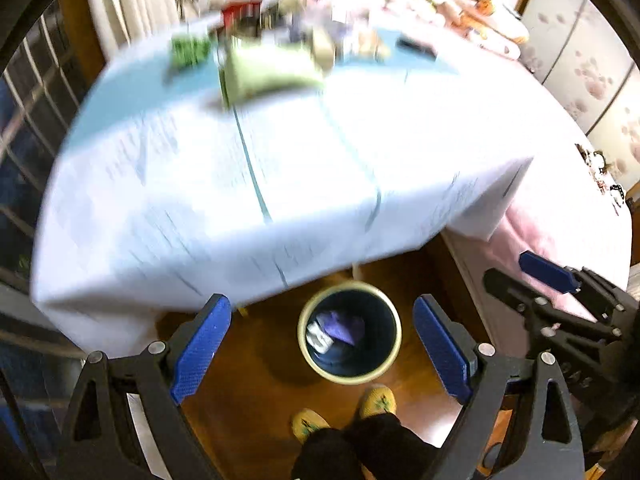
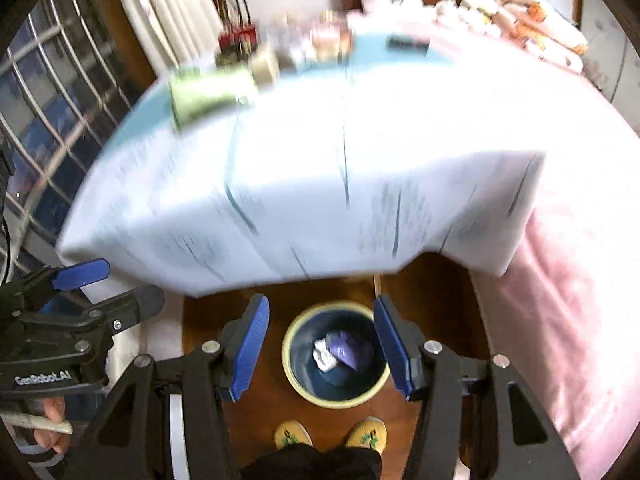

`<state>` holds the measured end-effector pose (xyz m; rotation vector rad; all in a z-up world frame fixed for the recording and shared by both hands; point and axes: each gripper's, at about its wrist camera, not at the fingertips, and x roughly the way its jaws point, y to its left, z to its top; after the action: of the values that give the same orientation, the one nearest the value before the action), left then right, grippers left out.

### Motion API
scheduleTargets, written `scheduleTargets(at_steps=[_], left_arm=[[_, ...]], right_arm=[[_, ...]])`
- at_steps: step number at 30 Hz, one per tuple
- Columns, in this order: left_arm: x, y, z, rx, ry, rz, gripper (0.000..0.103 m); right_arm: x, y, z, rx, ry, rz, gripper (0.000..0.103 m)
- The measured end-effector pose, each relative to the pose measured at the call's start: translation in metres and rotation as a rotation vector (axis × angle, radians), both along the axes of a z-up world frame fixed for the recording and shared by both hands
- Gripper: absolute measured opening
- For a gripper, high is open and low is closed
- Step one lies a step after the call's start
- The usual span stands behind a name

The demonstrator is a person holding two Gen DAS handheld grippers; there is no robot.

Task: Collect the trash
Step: 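Grasp the light-green wrapper with the left tool while the right tool grasps the beige bar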

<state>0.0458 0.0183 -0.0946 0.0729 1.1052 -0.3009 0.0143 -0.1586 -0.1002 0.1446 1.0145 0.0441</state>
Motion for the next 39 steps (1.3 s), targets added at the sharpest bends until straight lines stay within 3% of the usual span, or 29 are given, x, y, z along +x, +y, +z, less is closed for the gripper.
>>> scheduleTargets(at_steps=[7, 11, 17, 26, 29, 35, 39], left_arm=[[0.025, 0.014, 0.068, 0.016, -0.134, -0.038, 0.092], [0.049, 0.02, 0.089, 0.022, -0.151, -0.062, 0.092], [0.097, 0.025, 0.096, 0.022, -0.12, -0.053, 0.092], [0.188, 0.017, 0.048, 0.063, 0.032, -0.015, 0.091], [0.218, 0.014, 0.03, 0.076, 0.083, 0.017, 0.091], [0.259, 0.008, -0.009, 0.014, 0.226, 0.082, 0.091], [0.269, 0.001, -0.027, -0.005, 0.277, 0.101, 0.091]], right_arm=[[0.028, 0.013, 0.066, -0.016, -0.089, 0.0, 0.055], [0.053, 0.021, 0.088, -0.012, -0.11, -0.003, 0.055], [0.099, 0.023, 0.1, 0.025, -0.105, 0.01, 0.055], [0.185, 0.012, 0.074, 0.106, -0.028, 0.073, 0.054], [0.214, 0.008, 0.058, 0.128, 0.019, 0.115, 0.05], [0.261, 0.001, 0.026, 0.178, 0.109, 0.199, 0.05], [0.283, 0.005, 0.013, 0.201, 0.159, 0.253, 0.05]])
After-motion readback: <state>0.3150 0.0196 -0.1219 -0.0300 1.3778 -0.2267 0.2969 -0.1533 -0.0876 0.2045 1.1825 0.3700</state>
